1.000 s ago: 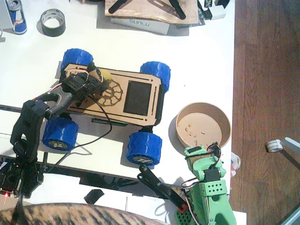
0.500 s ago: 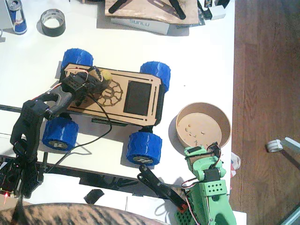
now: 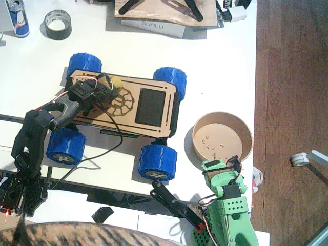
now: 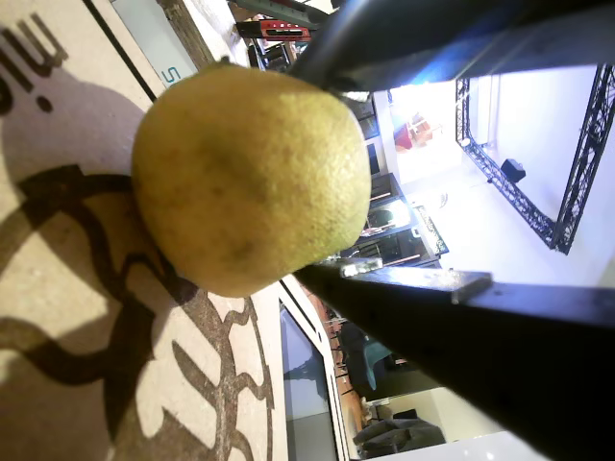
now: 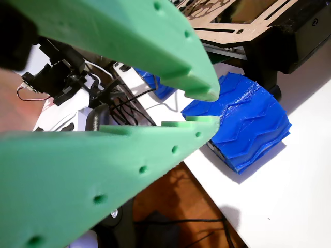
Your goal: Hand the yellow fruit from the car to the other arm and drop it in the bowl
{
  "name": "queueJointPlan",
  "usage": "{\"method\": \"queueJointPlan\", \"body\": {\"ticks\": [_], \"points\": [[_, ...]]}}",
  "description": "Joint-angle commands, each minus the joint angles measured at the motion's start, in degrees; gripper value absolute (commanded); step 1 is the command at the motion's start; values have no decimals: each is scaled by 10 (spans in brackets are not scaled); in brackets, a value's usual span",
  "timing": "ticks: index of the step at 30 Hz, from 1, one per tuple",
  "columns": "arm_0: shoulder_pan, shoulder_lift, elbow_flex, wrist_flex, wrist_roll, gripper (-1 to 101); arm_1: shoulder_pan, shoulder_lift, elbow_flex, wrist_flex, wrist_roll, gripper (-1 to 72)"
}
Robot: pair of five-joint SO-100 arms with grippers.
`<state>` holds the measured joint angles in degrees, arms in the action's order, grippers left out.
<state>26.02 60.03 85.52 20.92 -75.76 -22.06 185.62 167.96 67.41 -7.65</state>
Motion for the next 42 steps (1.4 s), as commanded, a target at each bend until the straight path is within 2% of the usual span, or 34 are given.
{"method": "queueJointPlan", "body": {"ticks": [1, 4, 14, 21, 24, 30, 34, 36, 39, 42], "points": [[12, 65, -9, 0, -5, -1, -1, 5, -25, 5, -7, 1], [13, 129, -8, 50, -5, -1, 0, 3, -31, 6, -7, 1], [11, 446, 1, 315, 2, -1, -11, -64, -100, -7, -22, 1], [14, 671, 118, 379, -4, -1, -25, -152, -211, -15, -46, 0], [43, 758, 189, 425, -5, -1, -53, -196, -287, 14, -39, 0], [117, 894, 354, 357, -22, -2, -157, -291, -424, 91, 12, -1], [163, 950, 425, 332, -62, -2, -206, -336, -481, 97, 81, -1], [195, 971, 444, 330, -76, -1, -245, -355, -510, 107, 85, -1], [237, 1004, 465, 322, -90, -1, -296, -371, -536, 98, 50, -1], [279, 1032, 471, 333, -103, -2, -349, -352, -516, 47, -64, -1]]}}
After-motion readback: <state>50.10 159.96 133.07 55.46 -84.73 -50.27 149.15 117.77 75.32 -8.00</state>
